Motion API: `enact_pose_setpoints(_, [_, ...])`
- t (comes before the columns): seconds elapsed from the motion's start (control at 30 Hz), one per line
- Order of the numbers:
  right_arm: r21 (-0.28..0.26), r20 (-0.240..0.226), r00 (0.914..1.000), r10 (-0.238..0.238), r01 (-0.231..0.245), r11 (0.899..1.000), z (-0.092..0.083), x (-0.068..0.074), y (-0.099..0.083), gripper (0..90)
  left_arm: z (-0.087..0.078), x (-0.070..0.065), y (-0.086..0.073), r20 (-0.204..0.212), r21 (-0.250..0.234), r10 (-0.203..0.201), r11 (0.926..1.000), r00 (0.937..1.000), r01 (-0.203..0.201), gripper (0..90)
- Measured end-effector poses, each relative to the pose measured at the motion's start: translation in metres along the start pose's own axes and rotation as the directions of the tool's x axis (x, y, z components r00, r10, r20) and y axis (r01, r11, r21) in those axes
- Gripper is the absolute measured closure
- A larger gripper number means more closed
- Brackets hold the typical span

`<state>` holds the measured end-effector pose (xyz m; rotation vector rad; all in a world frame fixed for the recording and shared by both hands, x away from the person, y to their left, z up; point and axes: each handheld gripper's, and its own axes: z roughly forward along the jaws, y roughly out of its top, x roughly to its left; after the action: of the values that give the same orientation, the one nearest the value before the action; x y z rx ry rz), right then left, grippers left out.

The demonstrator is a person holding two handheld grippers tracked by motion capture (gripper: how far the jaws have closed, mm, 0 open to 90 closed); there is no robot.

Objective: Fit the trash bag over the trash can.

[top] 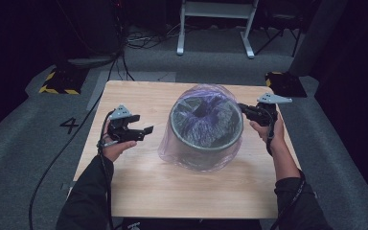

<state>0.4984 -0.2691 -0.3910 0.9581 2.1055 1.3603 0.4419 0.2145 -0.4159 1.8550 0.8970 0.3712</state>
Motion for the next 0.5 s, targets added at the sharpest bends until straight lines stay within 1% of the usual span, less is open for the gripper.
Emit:
enact_pose_setpoints(0.03, [0.003,0.006,1.0000,-0.002,0.002,1.000,0.000,0.000,0.001,87.0,-0.001,0.000,0.005,0.010,-0.024,-0.002,0.9997,0.9999,0.003,21.3])
enact_pose_setpoints(0.07, [0.000,0.012,0.9999,-0.004,0.004,1.000,0.000,0.000,0.003,86.8,-0.001,-0.001,0.009,0.021,-0.032,-0.003,0.9995,0.9998,0.003,22.1])
enact_pose_setpoints(0.13, [-0.006,0.015,0.9999,0.000,0.000,1.000,0.000,0.000,0.006,85.9,0.004,-0.005,0.020,0.037,-0.051,0.015,0.9986,0.9992,-0.013,22.3])
enact_pose_setpoints(0.17, [-0.006,0.017,0.9998,0.002,-0.001,1.000,0.000,0.000,0.007,85.8,0.007,-0.006,0.024,0.057,-0.056,0.010,0.9984,0.9983,-0.007,24.0])
enact_pose_setpoints(0.2, [-0.009,0.021,0.9998,0.004,-0.004,1.000,0.001,0.000,0.009,85.8,0.011,-0.006,0.028,0.064,-0.059,0.001,0.9983,0.9979,0.003,25.7])
enact_pose_setpoints(0.27, [-0.005,0.028,0.9996,0.008,-0.008,1.000,0.004,-0.001,0.013,85.7,0.020,-0.007,0.036,0.054,-0.050,0.005,0.9988,0.9985,-0.003,28.9])
enact_pose_setpoints(0.3, [-0.004,0.033,0.9994,0.006,-0.006,1.000,0.006,-0.002,0.015,85.7,0.024,-0.008,0.039,0.059,-0.045,0.001,0.9990,0.9983,0.002,32.0])
enact_pose_setpoints(0.33, [-0.009,0.030,0.9995,0.010,-0.010,1.000,0.007,-0.002,0.017,85.6,0.027,-0.008,0.041,0.065,-0.048,-0.002,0.9988,0.9979,0.005,33.1])
enact_pose_setpoints(0.37, [-0.013,0.027,0.9995,0.013,-0.013,1.000,0.008,-0.002,0.019,85.6,0.031,-0.009,0.045,0.070,-0.047,0.000,0.9989,0.9976,0.003,34.1])
enact_pose_setpoints(0.4, [-0.012,0.028,0.9995,0.013,-0.013,1.000,0.010,-0.003,0.021,85.6,0.033,-0.010,0.047,0.077,-0.050,0.000,0.9988,0.9971,0.004,37.1])
enact_pose_setpoints(0.43, [-0.008,0.032,0.9994,0.012,-0.011,1.000,0.012,-0.003,0.022,85.6,0.036,-0.010,0.050,0.099,-0.055,0.004,0.9985,0.9951,0.001,39.4])
enact_pose_setpoints(0.47, [-0.001,0.038,0.9992,0.008,-0.008,1.000,0.014,-0.003,0.023,85.7,0.039,-0.012,0.052,0.106,-0.058,0.010,0.9983,0.9943,-0.003,43.3])
enact_pose_setpoints(0.5, [0.004,0.040,0.9992,0.009,-0.009,1.000,0.017,-0.003,0.024,85.6,0.042,-0.013,0.054,0.096,-0.064,0.017,0.9979,0.9952,-0.011,46.3])
